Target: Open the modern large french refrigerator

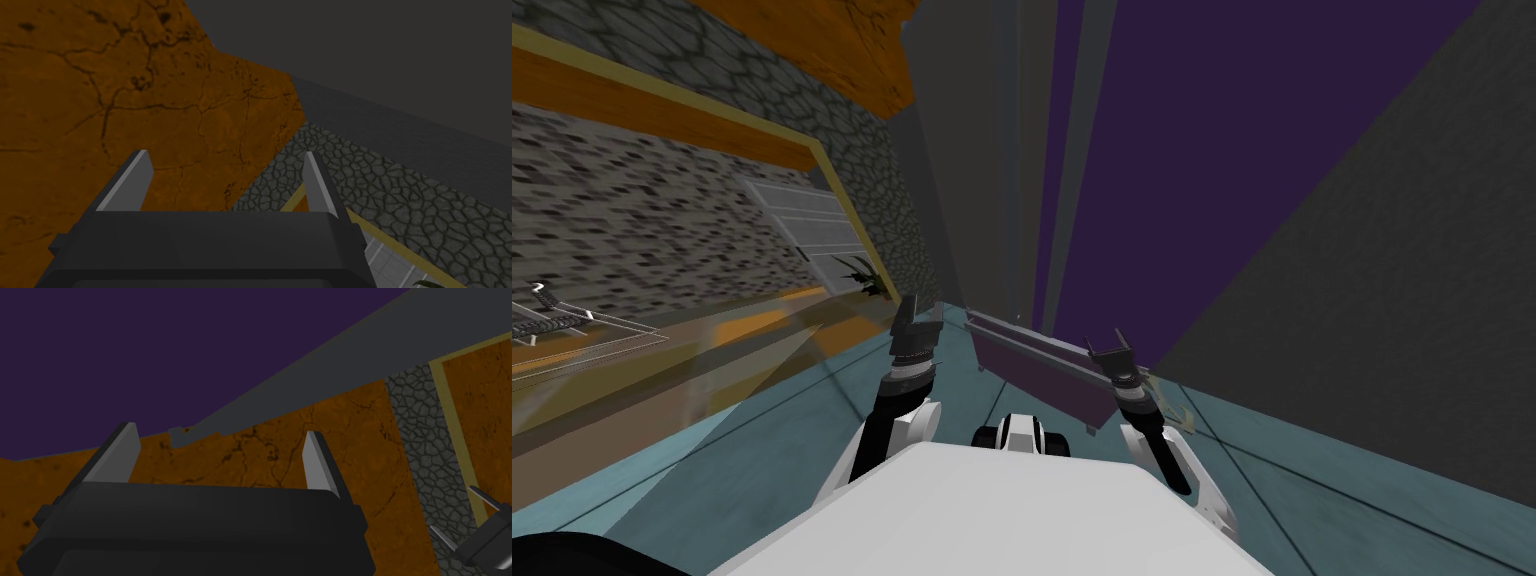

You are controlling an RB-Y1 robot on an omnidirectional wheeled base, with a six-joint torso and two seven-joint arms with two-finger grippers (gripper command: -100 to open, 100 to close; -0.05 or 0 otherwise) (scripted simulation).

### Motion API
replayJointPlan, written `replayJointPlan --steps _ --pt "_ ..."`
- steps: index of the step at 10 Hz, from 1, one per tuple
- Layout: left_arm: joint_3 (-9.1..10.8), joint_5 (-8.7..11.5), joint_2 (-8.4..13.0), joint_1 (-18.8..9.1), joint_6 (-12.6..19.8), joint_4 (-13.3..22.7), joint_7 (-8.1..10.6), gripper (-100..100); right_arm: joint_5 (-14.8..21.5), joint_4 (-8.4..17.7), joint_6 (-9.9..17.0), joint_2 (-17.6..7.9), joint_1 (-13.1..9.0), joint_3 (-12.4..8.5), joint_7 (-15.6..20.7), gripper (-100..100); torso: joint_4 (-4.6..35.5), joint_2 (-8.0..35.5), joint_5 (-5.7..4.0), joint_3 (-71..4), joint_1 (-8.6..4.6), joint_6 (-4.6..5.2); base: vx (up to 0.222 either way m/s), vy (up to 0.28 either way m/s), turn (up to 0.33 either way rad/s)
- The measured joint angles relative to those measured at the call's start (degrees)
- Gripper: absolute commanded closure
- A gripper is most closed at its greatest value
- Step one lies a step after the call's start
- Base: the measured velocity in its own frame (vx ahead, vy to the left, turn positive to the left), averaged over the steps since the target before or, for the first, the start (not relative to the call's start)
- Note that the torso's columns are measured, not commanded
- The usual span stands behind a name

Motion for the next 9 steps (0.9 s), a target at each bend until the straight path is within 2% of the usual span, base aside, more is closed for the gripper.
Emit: replayJointPlan --steps 9 --pt "0.0 0.0 0.0 0.0 0.0 0.0 0.0 0 3.67 8.61 -5.3 0.54 0.32 -1.46 14.34 -100 0.03 0.12 0.0 0.06 -0.05 -0.01 0.073 0.062 -0.032"
